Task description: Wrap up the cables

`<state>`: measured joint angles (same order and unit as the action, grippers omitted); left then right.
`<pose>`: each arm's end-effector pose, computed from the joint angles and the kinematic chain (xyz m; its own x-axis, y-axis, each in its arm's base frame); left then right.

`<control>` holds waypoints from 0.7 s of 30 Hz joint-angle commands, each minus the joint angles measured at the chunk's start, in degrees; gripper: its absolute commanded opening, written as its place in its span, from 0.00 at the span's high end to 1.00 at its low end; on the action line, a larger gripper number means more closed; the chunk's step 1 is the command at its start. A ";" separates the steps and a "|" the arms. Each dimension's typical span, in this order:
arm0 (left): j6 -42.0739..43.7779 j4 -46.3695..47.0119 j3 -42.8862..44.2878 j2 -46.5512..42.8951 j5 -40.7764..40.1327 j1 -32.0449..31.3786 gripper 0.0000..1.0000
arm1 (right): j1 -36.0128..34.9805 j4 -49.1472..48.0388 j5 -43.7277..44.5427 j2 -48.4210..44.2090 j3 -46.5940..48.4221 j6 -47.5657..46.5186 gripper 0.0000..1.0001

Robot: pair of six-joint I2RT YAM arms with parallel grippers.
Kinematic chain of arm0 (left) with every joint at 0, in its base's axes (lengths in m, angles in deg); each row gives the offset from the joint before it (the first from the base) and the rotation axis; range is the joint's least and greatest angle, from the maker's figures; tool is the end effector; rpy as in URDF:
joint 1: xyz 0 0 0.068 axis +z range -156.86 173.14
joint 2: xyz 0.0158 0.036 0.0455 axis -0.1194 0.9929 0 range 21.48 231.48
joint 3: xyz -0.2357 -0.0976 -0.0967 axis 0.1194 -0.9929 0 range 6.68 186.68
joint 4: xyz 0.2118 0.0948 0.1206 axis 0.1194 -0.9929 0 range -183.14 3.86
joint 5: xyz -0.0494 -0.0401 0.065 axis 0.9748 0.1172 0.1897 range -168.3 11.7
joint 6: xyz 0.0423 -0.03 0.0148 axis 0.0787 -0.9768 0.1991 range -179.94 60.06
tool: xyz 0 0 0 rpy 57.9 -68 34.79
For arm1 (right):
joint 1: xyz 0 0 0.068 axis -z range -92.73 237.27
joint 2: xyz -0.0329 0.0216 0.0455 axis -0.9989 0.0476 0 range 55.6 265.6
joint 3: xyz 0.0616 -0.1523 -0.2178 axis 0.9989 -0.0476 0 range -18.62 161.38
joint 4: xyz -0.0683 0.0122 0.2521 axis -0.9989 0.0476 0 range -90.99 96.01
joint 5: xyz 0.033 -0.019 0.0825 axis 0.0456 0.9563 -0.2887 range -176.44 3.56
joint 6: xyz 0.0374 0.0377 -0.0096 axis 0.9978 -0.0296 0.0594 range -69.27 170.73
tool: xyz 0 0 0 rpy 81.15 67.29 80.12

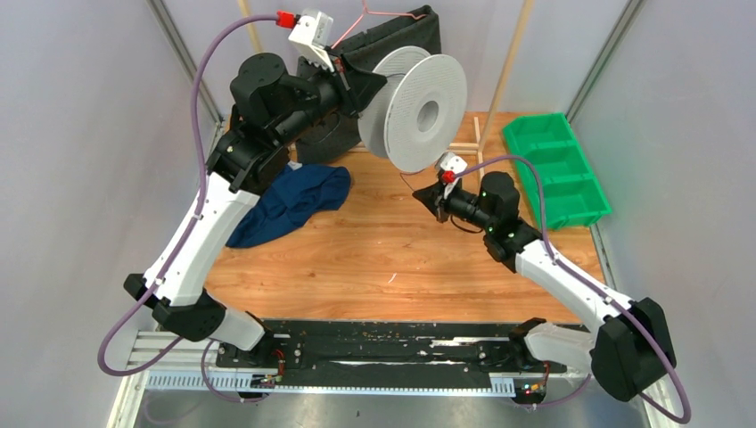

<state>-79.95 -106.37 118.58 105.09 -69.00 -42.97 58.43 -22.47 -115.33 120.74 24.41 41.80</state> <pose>0.2277 -0.1732 0.5601 -0.1368 -0.3181 -0.9381 0.7067 0.6322 -0.3175 0.2228 0.1424 0.3152 0.1215 -0.0882 -0.9887 -0.8367 0.5267 -0.1498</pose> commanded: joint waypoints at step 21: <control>7.63 3.49 -17.58 -3.19 -9.73 -1.16 1.00 | -17.22 38.28 13.37 -2.26 36.09 -7.34 0.99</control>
<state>-76.01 -105.56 102.27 104.76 -82.29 -43.61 41.87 8.59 -106.89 114.21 53.83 40.86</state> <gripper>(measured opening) 0.011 0.013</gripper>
